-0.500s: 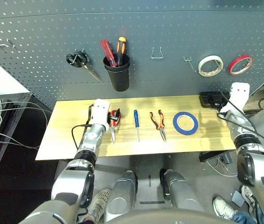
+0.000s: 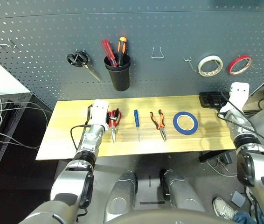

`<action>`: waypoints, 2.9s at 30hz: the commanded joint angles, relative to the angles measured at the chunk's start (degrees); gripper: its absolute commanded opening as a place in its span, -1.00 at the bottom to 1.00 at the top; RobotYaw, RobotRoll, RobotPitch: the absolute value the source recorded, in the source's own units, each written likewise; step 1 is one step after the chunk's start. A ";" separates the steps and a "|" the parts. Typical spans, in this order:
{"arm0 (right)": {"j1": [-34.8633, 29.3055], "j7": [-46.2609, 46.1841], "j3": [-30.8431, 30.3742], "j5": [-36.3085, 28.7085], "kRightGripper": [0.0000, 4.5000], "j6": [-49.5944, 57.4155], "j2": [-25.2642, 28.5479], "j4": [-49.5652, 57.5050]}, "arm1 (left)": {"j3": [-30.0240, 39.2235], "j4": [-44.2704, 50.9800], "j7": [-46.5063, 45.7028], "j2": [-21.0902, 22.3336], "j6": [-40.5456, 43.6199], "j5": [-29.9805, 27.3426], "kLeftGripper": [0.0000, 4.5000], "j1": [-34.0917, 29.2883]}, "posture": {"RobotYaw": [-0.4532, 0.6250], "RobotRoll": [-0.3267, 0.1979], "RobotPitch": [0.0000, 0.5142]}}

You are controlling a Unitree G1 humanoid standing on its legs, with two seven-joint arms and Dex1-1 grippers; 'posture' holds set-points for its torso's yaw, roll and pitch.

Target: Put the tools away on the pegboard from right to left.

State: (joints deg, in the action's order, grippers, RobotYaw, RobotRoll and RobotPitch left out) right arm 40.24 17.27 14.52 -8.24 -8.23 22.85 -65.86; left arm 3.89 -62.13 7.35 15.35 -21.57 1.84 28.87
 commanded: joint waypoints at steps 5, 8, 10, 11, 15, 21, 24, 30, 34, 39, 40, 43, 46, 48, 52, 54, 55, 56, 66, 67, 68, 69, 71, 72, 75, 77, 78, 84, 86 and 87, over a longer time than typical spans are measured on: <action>-1.26 2.08 -0.63 0.02 1.00 6.67 -3.07 -0.84 | 0.59 2.94 1.57 0.64 3.14 -0.70 0.99 -3.06 | -0.05 0.25 -0.28; -1.35 1.59 -1.12 0.56 1.00 9.52 -3.55 -0.95 | 0.13 5.04 1.97 0.59 4.90 -0.34 0.99 -4.57 | -0.04 0.25 -0.26; -1.33 0.95 -1.28 0.72 1.00 10.94 -3.81 -0.96 | -0.46 6.35 1.94 0.66 5.43 0.38 0.99 -5.36 | -0.04 0.25 -0.25; -1.33 0.76 -1.30 0.74 1.00 11.45 -3.87 -0.90 | -0.58 6.83 1.92 0.65 5.65 0.55 0.99 -5.61 | -0.04 0.25 -0.25; -1.54 0.02 -2.27 1.34 1.00 14.24 -4.10 -1.18 | -0.67 8.49 2.74 0.06 7.24 0.12 0.99 -6.14 | -0.03 0.25 -0.24; -1.58 -1.82 -3.27 2.17 1.00 16.17 -4.83 -2.04 | -1.05 9.95 2.49 0.11 8.57 0.67 0.99 -6.39 | -0.01 0.25 -0.21; -1.30 -2.77 -3.11 2.39 1.00 17.07 -5.34 -2.75 | -0.98 10.88 2.52 0.14 9.26 0.54 0.99 -6.94 | 0.00 0.25 -0.18; -1.18 -4.68 -3.01 2.95 1.00 18.04 -6.26 -4.20 | -0.76 14.99 2.79 0.31 11.22 0.13 0.99 -9.76 | 0.05 0.25 -0.09; -1.49 -5.39 -3.10 3.23 1.00 18.33 -6.82 -4.55 | -0.63 18.67 3.10 0.61 12.74 -0.06 0.99 -12.37 | 0.07 0.25 -0.04; -1.63 -6.41 -3.60 3.94 1.00 19.18 -6.93 -5.16 | -0.46 21.52 3.20 0.73 14.39 -0.20 0.99 -13.98 | 0.09 0.25 -0.04; -1.55 -6.79 -3.50 3.93 1.00 19.59 -6.95 -5.26 | -0.43 21.67 3.16 0.75 14.69 -0.21 0.99 -13.87 | 0.09 0.25 -0.04; -1.40 -7.45 -3.29 4.04 0.82 20.51 -7.02 -5.34 | -0.31 21.85 3.07 0.76 15.21 -0.24 1.00 -13.54 | 0.09 0.25 -0.06; -1.21 -7.83 -2.93 3.84 0.43 20.83 -7.06 -5.46 | -0.20 21.56 2.91 0.65 15.29 -0.28 1.00 -13.10 | 0.09 0.25 -0.08; -0.97 -8.01 -3.04 3.97 0.13 21.03 -6.97 -5.42 | -0.13 21.11 2.86 0.56 15.11 -0.34 1.00 -12.75 | 0.09 0.25 -0.11; -0.46 -7.79 -3.56 4.50 -0.48 21.38 -6.38 -4.88 | 0.14 19.73 2.72 0.48 14.51 -0.48 1.00 -11.84 | 0.08 0.25 -0.17; -0.42 -7.09 -4.02 5.00 -0.68 20.65 -5.85 -4.20 | 0.32 19.10 2.55 0.42 13.86 -0.58 1.00 -11.41 | 0.07 0.25 -0.20; -0.48 -6.62 -4.38 5.30 -0.68 20.00 -5.55 -3.62 | 0.38 18.98 2.41 0.43 13.14 -0.55 1.00 -11.32 | 0.07 0.25 -0.20; -0.54 -6.32 -4.63 5.48 -0.68 19.58 -5.37 -3.25 | 0.42 18.90 2.32 0.43 12.63 -0.51 1.00 -11.28 | 0.07 0.25 -0.20; -7.79 2.53 -9.55 7.97 -0.68 10.23 -2.10 12.93 | 0.98 23.67 0.92 0.51 2.27 -0.62 1.00 -12.16 | 0.05 0.25 -0.26; -8.69 3.10 -9.99 8.05 -0.68 10.02 -1.89 14.83 | 0.97 24.10 1.00 0.46 1.73 -0.66 1.00 -12.34 | 0.05 0.25 -0.26; -10.11 4.24 -10.86 8.37 -0.68 9.20 -1.46 17.79 | 0.83 25.04 1.20 0.26 1.00 -0.71 1.00 -12.76 | 0.05 0.25 -0.26; -11.39 5.07 -11.54 8.62 -0.68 8.77 -1.14 20.45 | 0.69 25.92 1.37 0.06 0.29 -0.76 1.00 -13.18 | 0.05 0.25 -0.26; -13.94 6.51 -12.69 9.12 -0.68 7.70 -0.42 26.04 | 0.22 28.09 1.94 -0.55 -1.50 -0.92 1.00 -14.33 | 0.05 0.25 -0.26; -14.98 6.74 -12.89 9.23 -0.68 7.27 -0.19 28.57 | -0.06 29.23 2.32 -0.82 -2.51 -0.97 1.00 -14.98 | 0.04 0.25 -0.26; -17.02 6.87 -13.27 9.56 -0.68 6.46 0.30 34.45 | -1.19 32.31 4.28 -1.44 -4.77 -1.30 1.00 -16.81 | 0.03 0.25 -0.25; -17.81 6.95 -13.74 9.96 -0.68 5.44 0.66 37.19 | -2.55 34.13 6.21 -1.50 -6.40 -1.25 1.00 -18.08 | 0.03 0.25 -0.25; -18.08 6.80 -13.96 10.31 -0.68 4.43 0.89 38.32 | -3.33 35.05 7.29 -1.52 -7.50 -1.21 1.00 -18.66 | 0.03 0.25 -0.25; -19.32 6.02 -13.95 11.48 -0.68 -0.31 1.93 42.82 | -7.53 40.93 12.07 -1.27 -11.12 -0.91 1.00 -20.23 | 0.04 0.25 -0.22; -20.16 5.66 -13.55 11.73 -0.68 -1.53 2.42 44.39 | -9.08 42.80 13.20 -1.02 -12.03 -0.12 1.00 -20.26 | 0.04 0.25 -0.21; -20.68 5.51 -13.35 11.81 -0.68 -2.07 2.68 45.11 | -9.70 43.46 13.58 -0.88 -12.39 0.25 1.00 -20.23 | 0.04 0.25 -0.21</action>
State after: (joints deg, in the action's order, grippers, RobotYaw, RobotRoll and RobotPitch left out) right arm 20.98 23.19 0.96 2.91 -8.96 24.73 -22.18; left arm -4.28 -19.76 19.73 14.28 -32.96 0.89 9.61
